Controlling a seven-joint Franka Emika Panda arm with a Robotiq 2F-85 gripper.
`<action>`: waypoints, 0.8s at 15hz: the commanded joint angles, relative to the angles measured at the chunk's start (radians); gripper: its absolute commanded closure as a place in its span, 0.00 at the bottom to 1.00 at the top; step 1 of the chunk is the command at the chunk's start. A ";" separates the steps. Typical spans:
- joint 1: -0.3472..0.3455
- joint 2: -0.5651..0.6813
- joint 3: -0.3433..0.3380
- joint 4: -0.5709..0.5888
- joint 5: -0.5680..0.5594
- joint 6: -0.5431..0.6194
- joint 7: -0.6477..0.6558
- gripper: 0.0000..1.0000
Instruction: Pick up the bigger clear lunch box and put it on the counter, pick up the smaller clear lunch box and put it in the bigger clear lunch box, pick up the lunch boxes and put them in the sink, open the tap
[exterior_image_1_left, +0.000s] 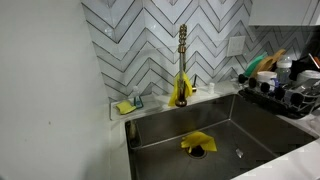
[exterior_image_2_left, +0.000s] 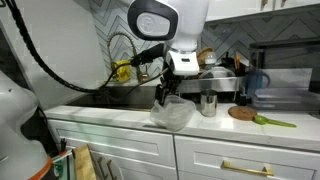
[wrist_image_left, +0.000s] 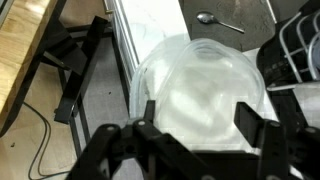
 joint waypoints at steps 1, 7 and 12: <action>0.000 -0.024 0.008 0.025 -0.051 0.029 0.002 0.00; 0.000 -0.002 0.007 0.045 -0.057 0.008 0.009 0.00; -0.006 0.027 0.014 0.050 -0.236 0.016 0.082 0.00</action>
